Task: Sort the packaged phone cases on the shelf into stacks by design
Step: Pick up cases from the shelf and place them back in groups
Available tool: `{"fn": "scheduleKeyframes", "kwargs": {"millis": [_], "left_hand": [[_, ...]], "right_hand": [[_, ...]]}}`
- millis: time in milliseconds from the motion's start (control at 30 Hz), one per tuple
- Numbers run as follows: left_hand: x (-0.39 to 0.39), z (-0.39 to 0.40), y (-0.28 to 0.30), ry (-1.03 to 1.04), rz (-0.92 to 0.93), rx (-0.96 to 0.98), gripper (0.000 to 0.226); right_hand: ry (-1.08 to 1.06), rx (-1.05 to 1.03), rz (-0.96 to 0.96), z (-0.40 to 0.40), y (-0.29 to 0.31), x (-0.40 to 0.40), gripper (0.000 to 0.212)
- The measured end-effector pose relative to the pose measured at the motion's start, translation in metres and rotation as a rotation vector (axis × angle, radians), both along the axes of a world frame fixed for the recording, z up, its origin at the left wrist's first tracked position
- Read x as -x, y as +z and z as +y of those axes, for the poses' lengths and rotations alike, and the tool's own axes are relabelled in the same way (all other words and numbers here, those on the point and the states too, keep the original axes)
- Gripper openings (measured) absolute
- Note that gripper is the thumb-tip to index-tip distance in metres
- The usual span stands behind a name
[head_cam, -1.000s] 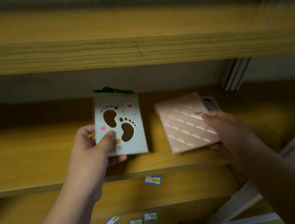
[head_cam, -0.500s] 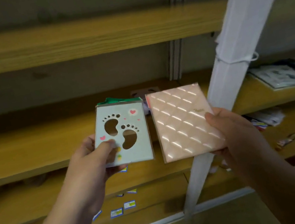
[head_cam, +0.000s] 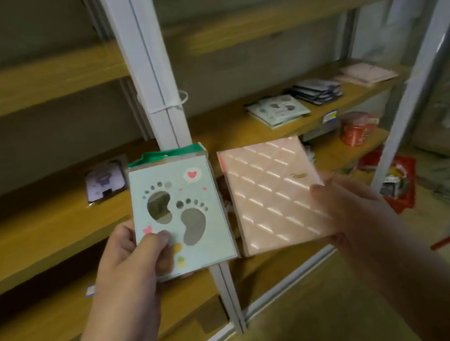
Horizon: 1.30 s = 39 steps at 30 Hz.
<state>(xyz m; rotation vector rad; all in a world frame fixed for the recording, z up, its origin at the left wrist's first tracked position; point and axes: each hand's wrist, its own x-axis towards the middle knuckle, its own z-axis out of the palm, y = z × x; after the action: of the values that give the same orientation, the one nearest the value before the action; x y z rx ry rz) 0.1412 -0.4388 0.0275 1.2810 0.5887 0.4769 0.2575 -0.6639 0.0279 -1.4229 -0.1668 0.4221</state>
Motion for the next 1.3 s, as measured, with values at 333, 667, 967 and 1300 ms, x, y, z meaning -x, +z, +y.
{"fn": "scheduleKeyframes", "kwargs": {"millis": [333, 667, 967, 1300], "left_hand": [[-0.099, -0.069, -0.003, -0.233, 0.123, 0.074, 0.021], [-0.236, -0.088, -0.013, -0.326, 0.08, 0.151, 0.023], [-0.359, -0.062, -0.032, -0.22, 0.112, 0.061, 0.041], [-0.467, -0.042, -0.037, -0.147, 0.193, -0.326, 0.036]], "right_hand": [[-0.285, -0.01, 0.023, -0.076, -0.007, -0.037, 0.023], [-0.431, 0.029, 0.06, -0.09, 0.001, -0.137, 0.031], [-0.472, 0.017, 0.109, -0.072, 0.003, -0.234, 0.042], [-0.424, -0.007, 0.176, -0.082, -0.021, -0.302, 0.039]]}}
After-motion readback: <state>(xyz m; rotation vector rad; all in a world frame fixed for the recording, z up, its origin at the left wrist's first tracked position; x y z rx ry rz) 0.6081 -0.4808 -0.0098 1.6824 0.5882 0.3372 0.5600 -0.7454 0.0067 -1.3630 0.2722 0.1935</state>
